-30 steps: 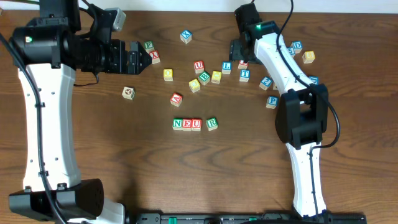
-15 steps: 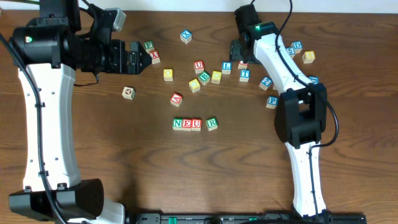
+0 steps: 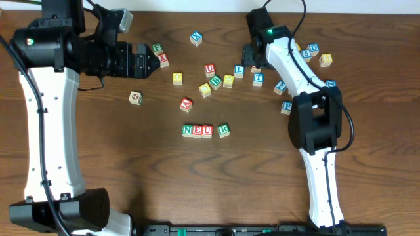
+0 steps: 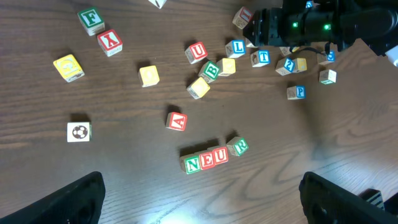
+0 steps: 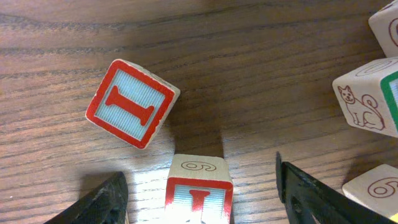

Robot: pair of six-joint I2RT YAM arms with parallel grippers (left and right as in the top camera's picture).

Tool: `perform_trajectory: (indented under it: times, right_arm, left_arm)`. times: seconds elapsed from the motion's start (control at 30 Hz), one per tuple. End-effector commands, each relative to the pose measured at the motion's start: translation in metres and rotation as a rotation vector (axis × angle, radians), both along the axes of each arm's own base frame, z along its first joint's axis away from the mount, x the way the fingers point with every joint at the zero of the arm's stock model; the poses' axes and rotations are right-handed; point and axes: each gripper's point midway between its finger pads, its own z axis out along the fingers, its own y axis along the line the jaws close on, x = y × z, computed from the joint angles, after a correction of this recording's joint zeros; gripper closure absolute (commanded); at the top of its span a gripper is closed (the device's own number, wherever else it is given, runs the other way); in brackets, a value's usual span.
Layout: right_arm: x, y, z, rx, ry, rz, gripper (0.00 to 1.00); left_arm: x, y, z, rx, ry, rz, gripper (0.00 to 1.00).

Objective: Spell out NEURIPS
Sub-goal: 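Lower the open right gripper around the red I block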

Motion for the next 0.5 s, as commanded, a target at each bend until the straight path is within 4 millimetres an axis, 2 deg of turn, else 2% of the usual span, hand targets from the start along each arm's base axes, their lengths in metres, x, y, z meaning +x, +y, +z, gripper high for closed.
perform_trajectory:
  times: [0.0,0.17,0.47]
  right_arm:
    - [0.001,-0.001,-0.004,-0.022,-0.003,-0.004,0.32]
    - [0.000,-0.001,-0.005,-0.023,0.000,-0.004,0.37]
    - [-0.004,-0.003,-0.014,-0.024,0.025,-0.025,0.37]
  left_arm:
    - [-0.001,0.000,0.008,-0.001,-0.029,-0.012,0.02]
    - [-0.001,0.000,0.008,-0.001,-0.029,-0.012,0.02]
    - [-0.001,0.000,0.008,-0.001,-0.029,-0.012,0.02]
